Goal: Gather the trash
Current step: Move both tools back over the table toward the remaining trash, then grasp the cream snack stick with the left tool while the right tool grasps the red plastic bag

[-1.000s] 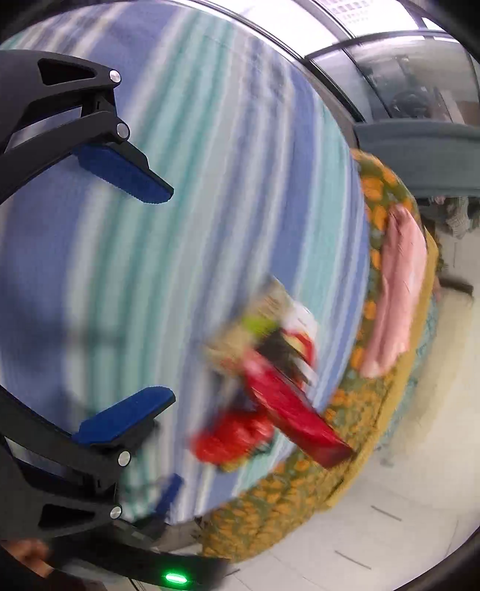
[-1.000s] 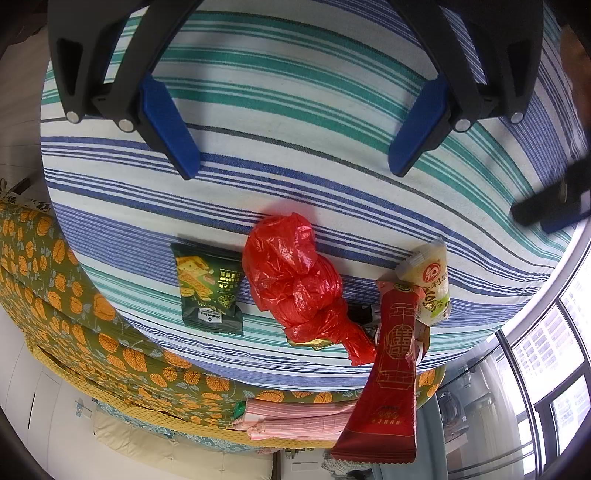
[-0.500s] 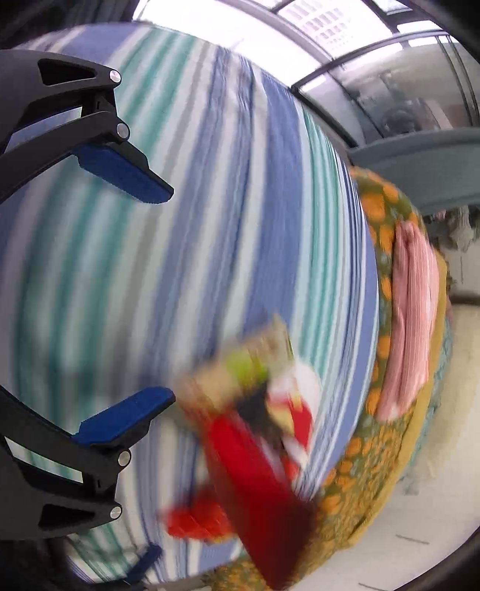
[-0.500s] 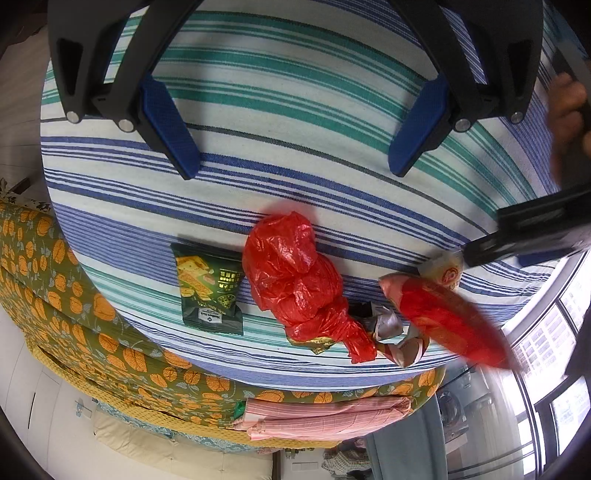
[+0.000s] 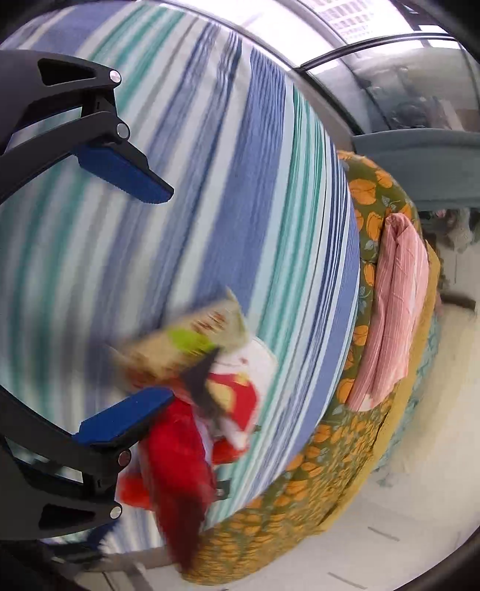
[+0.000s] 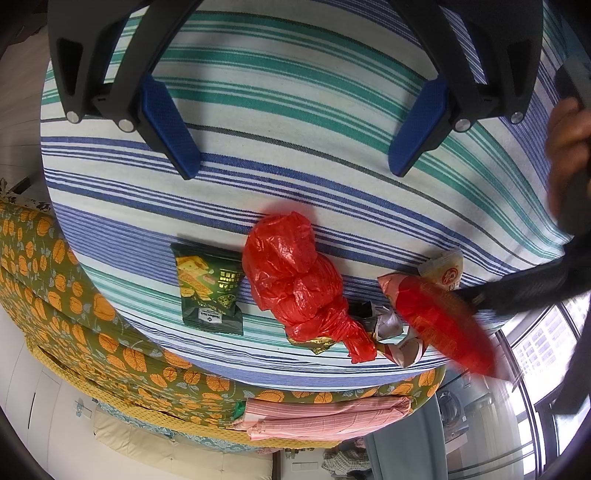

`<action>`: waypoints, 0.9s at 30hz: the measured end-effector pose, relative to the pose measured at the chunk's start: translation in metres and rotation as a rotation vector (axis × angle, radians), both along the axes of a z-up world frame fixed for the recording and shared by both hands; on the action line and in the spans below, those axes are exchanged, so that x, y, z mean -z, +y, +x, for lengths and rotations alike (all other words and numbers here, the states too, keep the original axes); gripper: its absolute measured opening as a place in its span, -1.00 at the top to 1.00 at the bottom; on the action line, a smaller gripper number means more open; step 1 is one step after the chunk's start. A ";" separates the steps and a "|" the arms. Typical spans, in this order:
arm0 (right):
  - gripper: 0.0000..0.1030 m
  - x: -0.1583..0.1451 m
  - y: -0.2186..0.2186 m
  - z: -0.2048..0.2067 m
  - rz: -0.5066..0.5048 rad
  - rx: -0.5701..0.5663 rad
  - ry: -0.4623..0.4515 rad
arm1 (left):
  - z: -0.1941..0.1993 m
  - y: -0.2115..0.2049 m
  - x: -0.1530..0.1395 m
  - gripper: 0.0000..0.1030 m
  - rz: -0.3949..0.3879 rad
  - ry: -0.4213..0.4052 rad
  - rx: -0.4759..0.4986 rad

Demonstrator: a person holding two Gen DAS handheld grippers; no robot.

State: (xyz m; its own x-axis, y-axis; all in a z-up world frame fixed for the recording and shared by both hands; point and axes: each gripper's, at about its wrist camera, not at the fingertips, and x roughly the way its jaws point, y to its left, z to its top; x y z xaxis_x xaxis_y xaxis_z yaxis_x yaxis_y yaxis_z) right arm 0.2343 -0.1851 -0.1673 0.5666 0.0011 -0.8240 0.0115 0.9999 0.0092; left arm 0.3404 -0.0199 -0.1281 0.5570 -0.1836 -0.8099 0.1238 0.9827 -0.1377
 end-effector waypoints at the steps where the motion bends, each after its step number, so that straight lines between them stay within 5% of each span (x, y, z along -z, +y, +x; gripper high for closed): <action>1: -0.91 0.000 0.000 0.000 0.000 0.000 0.000 | 0.006 -0.005 0.002 -0.91 0.010 0.002 -0.002; 6: -0.91 0.000 0.000 0.000 -0.001 0.001 0.000 | 0.015 -0.022 0.013 -0.72 0.110 0.008 -0.020; 8: -0.91 0.000 0.001 0.000 0.001 0.003 0.000 | 0.008 -0.023 0.011 -0.46 0.121 -0.002 0.007; 11: -0.91 0.000 0.001 -0.001 0.006 0.000 0.000 | 0.000 -0.019 0.006 0.41 0.124 -0.008 0.065; 13: -0.91 -0.001 0.001 -0.002 0.006 -0.010 0.000 | -0.006 -0.012 0.004 0.60 0.097 0.010 0.100; 23: -0.91 -0.001 -0.006 -0.039 0.006 -0.088 0.001 | -0.113 0.031 -0.003 0.61 0.088 0.047 0.348; 27: -0.89 -0.005 -0.011 -0.039 0.027 -0.097 -0.006 | -0.136 0.033 0.006 0.01 0.109 0.005 0.336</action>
State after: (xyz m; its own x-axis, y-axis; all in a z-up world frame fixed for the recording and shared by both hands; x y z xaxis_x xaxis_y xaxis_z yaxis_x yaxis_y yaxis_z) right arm 0.1956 -0.1957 -0.1626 0.5673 0.0782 -0.8198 -0.0858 0.9957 0.0357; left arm 0.2041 0.0127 -0.1346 0.4759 -0.2678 -0.8378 0.4422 0.8962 -0.0353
